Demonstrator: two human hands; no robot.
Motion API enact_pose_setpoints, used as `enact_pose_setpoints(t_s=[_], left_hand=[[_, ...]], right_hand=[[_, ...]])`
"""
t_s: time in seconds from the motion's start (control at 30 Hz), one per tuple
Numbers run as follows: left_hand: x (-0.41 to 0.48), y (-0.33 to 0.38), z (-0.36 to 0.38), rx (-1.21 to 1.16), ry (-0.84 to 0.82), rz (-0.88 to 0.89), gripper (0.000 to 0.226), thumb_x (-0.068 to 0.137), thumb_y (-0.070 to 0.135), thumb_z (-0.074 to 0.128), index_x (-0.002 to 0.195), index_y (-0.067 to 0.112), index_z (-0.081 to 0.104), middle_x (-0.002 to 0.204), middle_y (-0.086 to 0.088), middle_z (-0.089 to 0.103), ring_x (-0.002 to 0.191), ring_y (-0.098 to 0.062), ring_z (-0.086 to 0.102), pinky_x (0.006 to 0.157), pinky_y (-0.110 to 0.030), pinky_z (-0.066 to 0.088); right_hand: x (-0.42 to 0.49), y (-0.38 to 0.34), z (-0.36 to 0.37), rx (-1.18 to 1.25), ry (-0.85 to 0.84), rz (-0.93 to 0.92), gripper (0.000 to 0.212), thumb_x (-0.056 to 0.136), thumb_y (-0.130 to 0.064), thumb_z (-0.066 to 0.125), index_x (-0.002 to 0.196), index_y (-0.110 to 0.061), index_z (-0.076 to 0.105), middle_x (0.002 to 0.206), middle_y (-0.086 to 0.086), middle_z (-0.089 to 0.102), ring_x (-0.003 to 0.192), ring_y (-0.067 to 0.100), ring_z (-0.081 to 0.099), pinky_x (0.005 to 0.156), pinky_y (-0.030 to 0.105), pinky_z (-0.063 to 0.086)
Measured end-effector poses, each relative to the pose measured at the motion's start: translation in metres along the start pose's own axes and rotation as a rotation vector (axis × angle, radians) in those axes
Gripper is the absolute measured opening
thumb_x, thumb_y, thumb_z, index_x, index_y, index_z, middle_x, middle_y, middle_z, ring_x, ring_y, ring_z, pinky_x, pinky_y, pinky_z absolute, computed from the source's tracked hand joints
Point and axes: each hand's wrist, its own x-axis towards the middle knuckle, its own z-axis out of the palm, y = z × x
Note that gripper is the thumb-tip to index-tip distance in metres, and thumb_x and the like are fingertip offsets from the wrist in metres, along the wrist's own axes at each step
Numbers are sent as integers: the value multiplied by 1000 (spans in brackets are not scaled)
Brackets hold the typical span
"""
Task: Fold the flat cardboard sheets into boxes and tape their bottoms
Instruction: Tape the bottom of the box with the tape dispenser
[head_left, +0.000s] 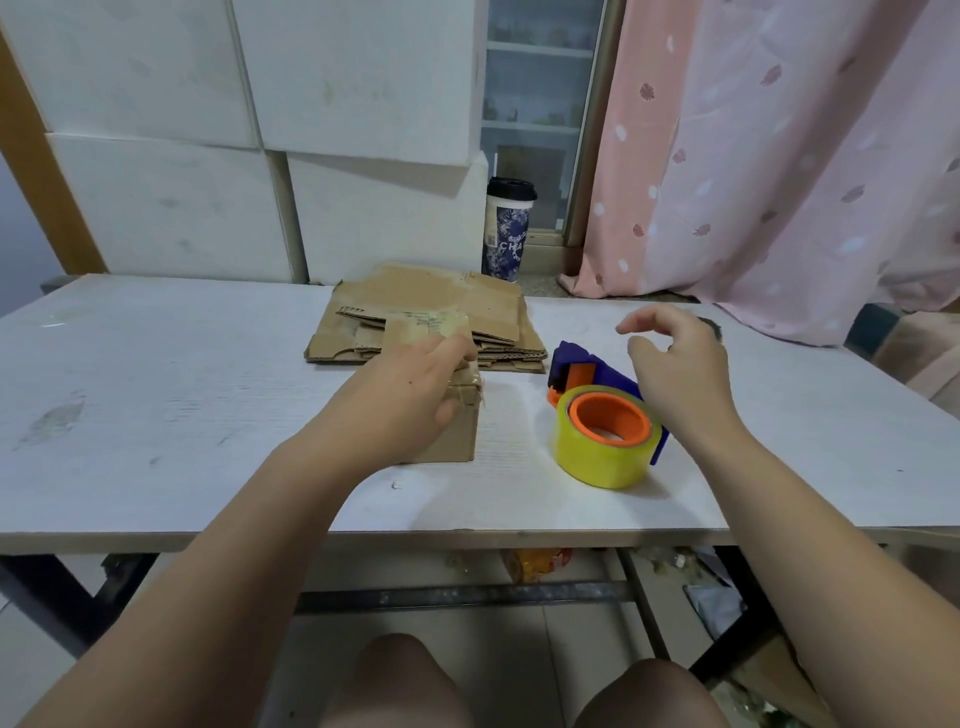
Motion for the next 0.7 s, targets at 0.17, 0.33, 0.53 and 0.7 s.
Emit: enact_pose_setpoints(t_s=[0.17, 0.33, 0.53, 0.7], left_hand=[[0, 3, 0, 4, 4, -6, 39, 89, 16, 53, 127, 23, 42, 120, 5, 53, 84, -8, 39, 63, -22, 28], [-4, 8, -1, 9, -29, 7, 59, 83, 37, 64, 133, 26, 36, 119, 5, 46, 96, -13, 45, 70, -23, 36], [-3, 24, 13, 289, 32, 63, 92, 78, 61, 61, 147, 22, 13, 131, -2, 32, 112, -19, 42, 95, -28, 31], [1, 24, 20, 266, 67, -16, 87, 81, 60, 57, 147, 22, 15, 131, 0, 32, 115, -19, 39, 106, -33, 22]], right_hand=[[4, 1, 7, -293, -289, -128, 15, 90, -21, 57, 90, -36, 62, 117, -4, 59, 122, 23, 41, 98, 29, 27], [0, -2, 6, -581, -614, -18, 70, 69, -64, 67, 131, -56, 38, 149, -2, 25, 138, 27, 14, 109, 45, 24], [-2, 5, -2, -588, -813, 119, 124, 33, -90, 56, 140, -62, -1, 160, -1, -4, 146, 33, 2, 114, 59, 15], [-6, 11, 1, -668, -867, -35, 117, 48, -79, 72, 138, -64, -1, 159, -6, -13, 146, 27, -14, 113, 61, -2]])
